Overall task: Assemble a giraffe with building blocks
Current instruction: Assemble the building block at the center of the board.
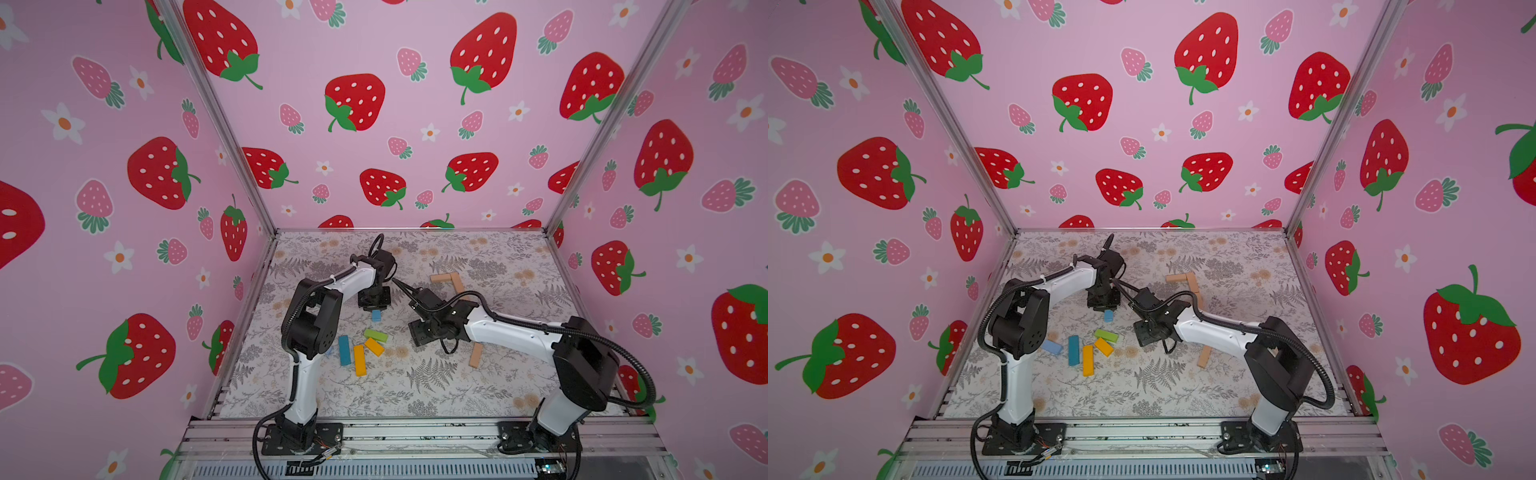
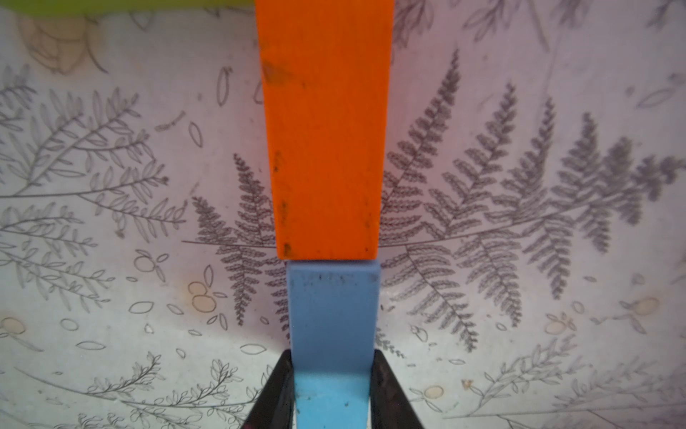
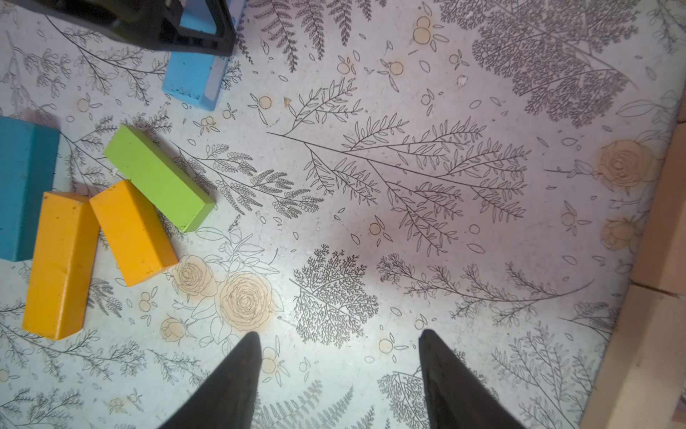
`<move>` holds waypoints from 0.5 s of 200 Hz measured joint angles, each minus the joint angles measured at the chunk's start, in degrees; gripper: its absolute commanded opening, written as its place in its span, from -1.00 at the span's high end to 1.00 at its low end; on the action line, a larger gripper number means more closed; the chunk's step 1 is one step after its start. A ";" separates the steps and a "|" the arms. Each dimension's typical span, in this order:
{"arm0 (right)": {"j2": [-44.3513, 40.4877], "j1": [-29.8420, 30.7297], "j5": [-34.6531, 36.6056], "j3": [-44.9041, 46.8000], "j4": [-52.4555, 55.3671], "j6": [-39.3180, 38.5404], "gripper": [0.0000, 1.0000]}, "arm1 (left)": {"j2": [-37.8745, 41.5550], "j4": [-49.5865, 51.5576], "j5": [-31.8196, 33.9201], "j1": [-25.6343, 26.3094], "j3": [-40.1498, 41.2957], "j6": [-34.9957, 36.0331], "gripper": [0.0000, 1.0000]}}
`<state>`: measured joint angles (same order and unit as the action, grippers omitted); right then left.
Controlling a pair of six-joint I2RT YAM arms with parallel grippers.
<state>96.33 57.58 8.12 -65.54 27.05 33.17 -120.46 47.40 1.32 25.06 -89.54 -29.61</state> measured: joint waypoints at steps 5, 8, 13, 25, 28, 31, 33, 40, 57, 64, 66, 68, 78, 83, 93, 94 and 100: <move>0.00 0.00 0.00 0.00 0.00 0.00 -0.36 | 0.00 0.00 -0.02 -0.02 0.00 0.00 0.40; 0.02 0.00 0.00 0.00 -0.02 0.00 -0.36 | 0.00 0.00 -0.04 -0.04 0.00 0.00 0.39; 0.02 0.00 0.00 0.00 -0.02 0.00 -0.36 | 0.00 0.00 -0.07 -0.04 0.00 0.00 0.39; 0.04 0.00 -0.02 0.00 0.00 0.00 -0.36 | 0.00 0.00 -0.11 -0.07 0.00 0.00 0.37; 0.04 0.00 0.00 0.00 0.00 0.00 -0.36 | 0.00 0.00 -0.13 -0.09 0.00 -0.02 0.36; 0.04 0.00 0.00 0.00 -0.02 0.00 -0.36 | 0.00 0.00 -0.15 -0.09 0.00 0.00 0.35; 0.07 0.00 0.00 0.00 0.00 0.00 -0.36 | 0.00 0.00 -0.15 -0.11 0.00 -0.02 0.34; 0.07 0.00 -0.02 0.00 0.00 0.00 -0.36 | 0.00 0.00 -0.24 -0.13 0.00 -0.04 0.30; 0.07 0.00 0.00 -0.02 0.00 0.00 -0.36 | 0.00 0.00 -0.24 -0.28 0.00 -0.02 0.23; 0.09 0.00 -0.02 -0.09 0.02 0.00 -0.36 | 0.00 0.04 -0.24 -0.35 0.00 -0.02 0.21; 0.11 0.00 -0.02 -0.11 0.00 0.00 -0.36 | 0.00 0.04 -0.24 -0.37 0.00 0.02 0.21; 0.13 0.00 0.00 -0.13 0.00 0.00 -0.36 | 0.00 0.04 -0.24 -0.39 0.00 -0.07 0.20; 0.20 0.00 -0.02 -0.37 0.04 -0.02 -0.36 | 0.00 0.07 -0.24 -0.44 0.00 -0.04 0.20; 0.24 0.00 0.00 -0.50 0.04 -0.02 -0.36 | 0.00 0.07 -0.26 -0.44 0.00 -0.09 0.20; 0.26 0.00 -0.02 -0.72 -0.02 -0.02 -0.36 | 0.00 0.09 -0.24 -0.52 0.00 -0.07 0.20; 0.28 0.00 -0.02 -0.74 0.00 -0.02 -0.36 | 0.00 0.07 -0.24 -0.52 0.00 -0.07 0.20; 0.28 0.00 -0.02 -0.79 0.00 -0.02 -0.36 | 0.00 0.07 -0.24 -0.57 0.00 -0.07 0.22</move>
<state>96.62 57.58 8.10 -66.32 27.05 33.15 -120.46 47.46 1.08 24.49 -89.54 -29.67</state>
